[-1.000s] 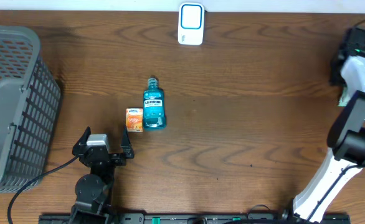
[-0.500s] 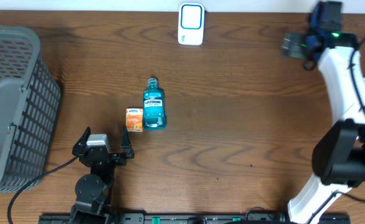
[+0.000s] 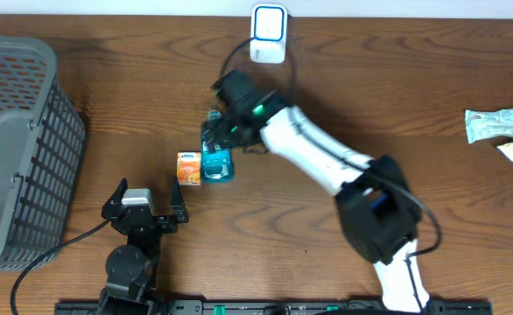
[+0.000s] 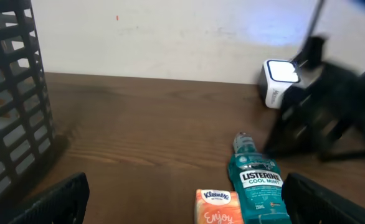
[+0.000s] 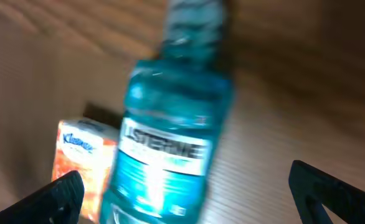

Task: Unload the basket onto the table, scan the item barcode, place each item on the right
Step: 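Reach the right gripper to the Listerine bottle and grasp it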

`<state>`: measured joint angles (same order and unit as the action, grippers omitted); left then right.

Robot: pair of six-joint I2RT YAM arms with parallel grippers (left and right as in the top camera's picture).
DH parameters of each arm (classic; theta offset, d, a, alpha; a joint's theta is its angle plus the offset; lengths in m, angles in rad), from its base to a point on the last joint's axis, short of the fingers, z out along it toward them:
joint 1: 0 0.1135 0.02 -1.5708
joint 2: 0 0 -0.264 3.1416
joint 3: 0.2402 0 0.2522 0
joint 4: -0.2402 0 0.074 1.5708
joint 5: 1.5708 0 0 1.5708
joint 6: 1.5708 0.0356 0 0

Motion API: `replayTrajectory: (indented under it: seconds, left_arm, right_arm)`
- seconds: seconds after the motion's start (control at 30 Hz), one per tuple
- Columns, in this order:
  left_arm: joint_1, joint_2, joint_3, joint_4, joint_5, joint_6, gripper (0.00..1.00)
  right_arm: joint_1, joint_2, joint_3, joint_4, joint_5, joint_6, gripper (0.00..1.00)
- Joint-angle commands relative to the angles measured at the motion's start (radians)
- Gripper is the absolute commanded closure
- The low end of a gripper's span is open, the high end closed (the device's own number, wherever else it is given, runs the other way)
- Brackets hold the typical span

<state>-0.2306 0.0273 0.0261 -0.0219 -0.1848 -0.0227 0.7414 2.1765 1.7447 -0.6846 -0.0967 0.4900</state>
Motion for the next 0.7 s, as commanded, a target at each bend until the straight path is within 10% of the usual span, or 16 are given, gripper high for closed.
replayTrajectory:
  seconds: [0.0,0.4,0.67]
  left_arm:
    - [-0.001,-0.004,-0.022,-0.031,-0.006,0.002,0.02]
    - [-0.001,-0.004,-0.022,-0.031,-0.006,0.002,0.02]
    - [-0.001,-0.004,-0.022,-0.031,-0.006,0.002,0.02]
  right_arm:
    - [0.054,0.040,0.001,0.049,0.199,0.094,0.01]
    - [0.098,0.153,0.003,-0.010,0.356,0.133,0.28]
    - [0.078,0.151,0.005,-0.195,0.428,-0.225,0.24]
